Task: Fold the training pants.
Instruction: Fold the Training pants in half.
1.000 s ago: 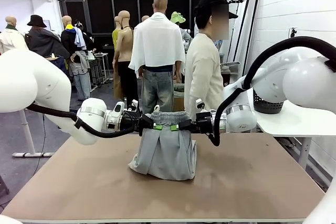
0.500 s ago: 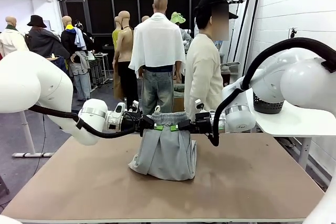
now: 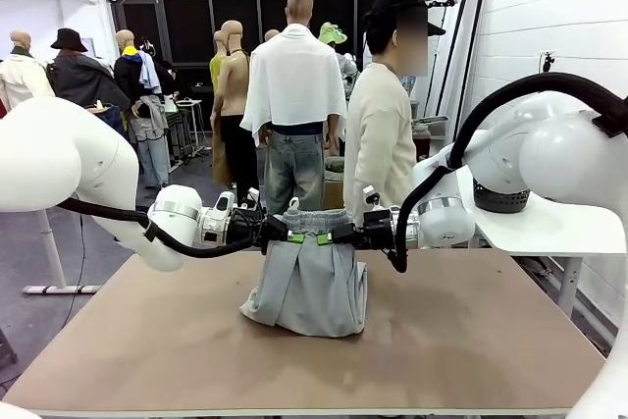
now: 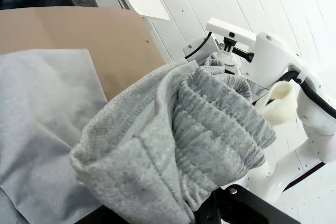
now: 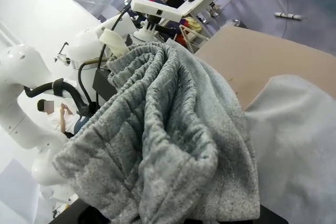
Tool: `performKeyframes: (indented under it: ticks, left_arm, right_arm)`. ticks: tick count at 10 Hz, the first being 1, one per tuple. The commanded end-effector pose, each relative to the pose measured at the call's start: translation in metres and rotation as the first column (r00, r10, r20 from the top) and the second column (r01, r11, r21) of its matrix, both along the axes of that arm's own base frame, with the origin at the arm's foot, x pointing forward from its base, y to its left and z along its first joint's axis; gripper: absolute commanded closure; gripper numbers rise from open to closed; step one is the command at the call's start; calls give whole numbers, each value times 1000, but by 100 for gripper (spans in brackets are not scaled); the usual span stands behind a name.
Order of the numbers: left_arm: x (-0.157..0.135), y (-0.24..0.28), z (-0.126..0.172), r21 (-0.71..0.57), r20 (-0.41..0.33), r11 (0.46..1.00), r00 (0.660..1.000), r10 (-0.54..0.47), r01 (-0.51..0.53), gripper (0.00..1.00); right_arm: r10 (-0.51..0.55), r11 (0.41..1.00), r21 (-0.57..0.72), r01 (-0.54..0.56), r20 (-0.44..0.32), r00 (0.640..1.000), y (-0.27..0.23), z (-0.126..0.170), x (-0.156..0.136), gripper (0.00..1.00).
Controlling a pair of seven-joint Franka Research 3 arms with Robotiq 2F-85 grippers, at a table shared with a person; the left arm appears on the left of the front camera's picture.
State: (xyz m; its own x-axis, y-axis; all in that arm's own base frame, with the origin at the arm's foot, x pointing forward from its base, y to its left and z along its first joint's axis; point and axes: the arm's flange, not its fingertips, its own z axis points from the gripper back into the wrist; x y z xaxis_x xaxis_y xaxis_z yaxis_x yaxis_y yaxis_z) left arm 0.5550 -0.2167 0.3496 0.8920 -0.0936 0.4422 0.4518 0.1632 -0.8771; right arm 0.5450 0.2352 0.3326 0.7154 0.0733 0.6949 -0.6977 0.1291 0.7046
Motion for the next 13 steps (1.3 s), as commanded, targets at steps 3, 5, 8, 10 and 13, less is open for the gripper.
performKeyframes:
  ticks: [3,5,8,10,13]
  left_arm:
    - [44,7,-15,8,-62,999,997,43,-43,100]
    - [57,10,-29,27,-100,998,993,62,-60,100]
    - [72,7,-48,41,-135,996,987,87,-82,100]
    - [81,5,-63,50,-158,995,982,99,-92,100]
    - [90,4,-82,105,-220,988,966,133,-112,100]
  right_arm:
    - [-87,995,-45,86,-42,995,11,-16,31,100]
    - [-122,991,-60,118,-72,990,9,-33,43,100]
    - [-183,981,-80,176,-93,979,1,-49,55,100]
    - [-205,977,-79,196,-130,970,-6,-60,60,100]
    - [-244,969,-98,229,-181,953,-16,-76,65,100]
